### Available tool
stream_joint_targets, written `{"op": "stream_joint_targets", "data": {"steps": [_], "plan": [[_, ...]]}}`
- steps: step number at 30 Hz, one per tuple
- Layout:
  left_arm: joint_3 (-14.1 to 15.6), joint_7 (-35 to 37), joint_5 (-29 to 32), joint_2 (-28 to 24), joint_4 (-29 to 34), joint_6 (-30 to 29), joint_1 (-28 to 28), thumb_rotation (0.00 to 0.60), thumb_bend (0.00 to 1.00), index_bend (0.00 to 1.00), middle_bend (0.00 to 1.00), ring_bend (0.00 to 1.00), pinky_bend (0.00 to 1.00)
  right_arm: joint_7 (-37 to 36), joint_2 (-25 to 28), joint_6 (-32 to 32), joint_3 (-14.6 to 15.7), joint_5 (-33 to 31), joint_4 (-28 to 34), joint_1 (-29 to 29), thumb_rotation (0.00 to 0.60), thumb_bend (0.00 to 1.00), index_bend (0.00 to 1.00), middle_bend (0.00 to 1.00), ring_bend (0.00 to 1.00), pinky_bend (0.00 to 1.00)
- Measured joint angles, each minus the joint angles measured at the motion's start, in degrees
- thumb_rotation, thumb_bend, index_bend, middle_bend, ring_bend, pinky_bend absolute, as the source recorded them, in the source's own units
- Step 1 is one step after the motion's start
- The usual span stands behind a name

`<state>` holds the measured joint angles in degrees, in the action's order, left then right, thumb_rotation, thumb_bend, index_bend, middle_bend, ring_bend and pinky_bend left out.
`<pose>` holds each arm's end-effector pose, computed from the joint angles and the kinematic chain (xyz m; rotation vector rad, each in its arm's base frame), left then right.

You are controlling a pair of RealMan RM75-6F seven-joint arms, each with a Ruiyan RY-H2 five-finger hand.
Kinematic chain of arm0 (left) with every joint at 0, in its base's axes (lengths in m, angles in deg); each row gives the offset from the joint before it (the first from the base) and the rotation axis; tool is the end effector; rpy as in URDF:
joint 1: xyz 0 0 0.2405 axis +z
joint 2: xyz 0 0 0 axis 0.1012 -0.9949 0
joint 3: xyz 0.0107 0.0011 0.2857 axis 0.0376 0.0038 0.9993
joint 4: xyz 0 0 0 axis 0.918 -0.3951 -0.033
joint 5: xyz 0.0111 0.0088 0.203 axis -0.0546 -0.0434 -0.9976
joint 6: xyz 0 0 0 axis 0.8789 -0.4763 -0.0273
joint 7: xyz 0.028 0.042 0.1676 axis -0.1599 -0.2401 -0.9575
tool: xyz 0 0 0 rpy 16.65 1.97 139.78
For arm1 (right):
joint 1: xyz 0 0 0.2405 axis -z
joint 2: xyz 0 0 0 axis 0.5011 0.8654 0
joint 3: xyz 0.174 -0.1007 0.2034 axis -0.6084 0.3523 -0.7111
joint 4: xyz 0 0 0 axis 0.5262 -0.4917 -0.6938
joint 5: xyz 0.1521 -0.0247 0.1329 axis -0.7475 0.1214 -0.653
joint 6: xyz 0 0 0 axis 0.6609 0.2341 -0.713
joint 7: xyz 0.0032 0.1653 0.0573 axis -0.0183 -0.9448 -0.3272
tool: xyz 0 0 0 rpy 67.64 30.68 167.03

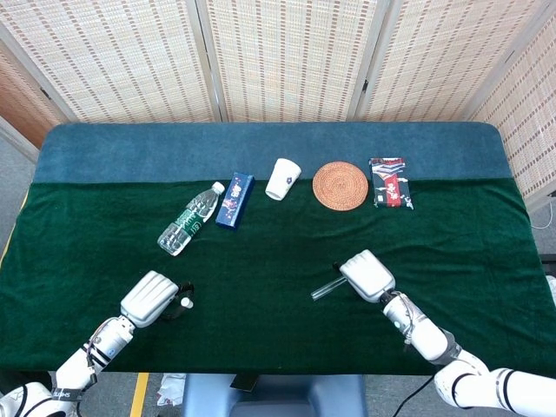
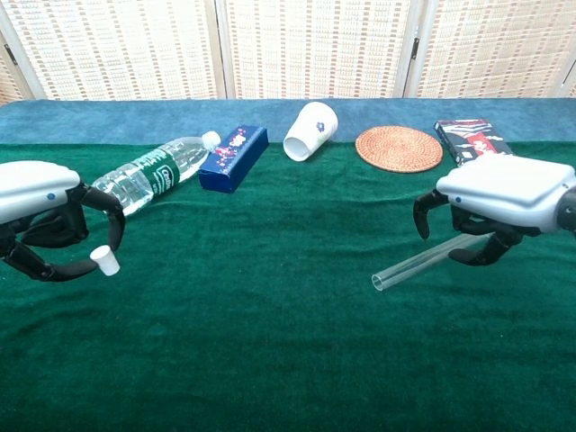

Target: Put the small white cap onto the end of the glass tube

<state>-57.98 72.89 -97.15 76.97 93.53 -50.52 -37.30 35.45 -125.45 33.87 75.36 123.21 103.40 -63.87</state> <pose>-0.2170 0.2994 0.0337 -2.0771 -0.8300 -0.9703 -0.2162 -0.3372 -0.0058 2.1185 -0.6444 0.6715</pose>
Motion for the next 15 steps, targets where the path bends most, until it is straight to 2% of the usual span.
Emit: {"op": "stream_joint_targets", "data": {"steps": [15], "plan": [[-0.09,0.34,0.05,0.87,-0.8,0.66,0.03,0.6,0.53,0.53,1.0,0.88,0.8,1.01,-2.59,-0.46,1.24,-2.42,-4.29,-1.55,0.6,0.41,0.41,1.0,1.0,1.0]]}}
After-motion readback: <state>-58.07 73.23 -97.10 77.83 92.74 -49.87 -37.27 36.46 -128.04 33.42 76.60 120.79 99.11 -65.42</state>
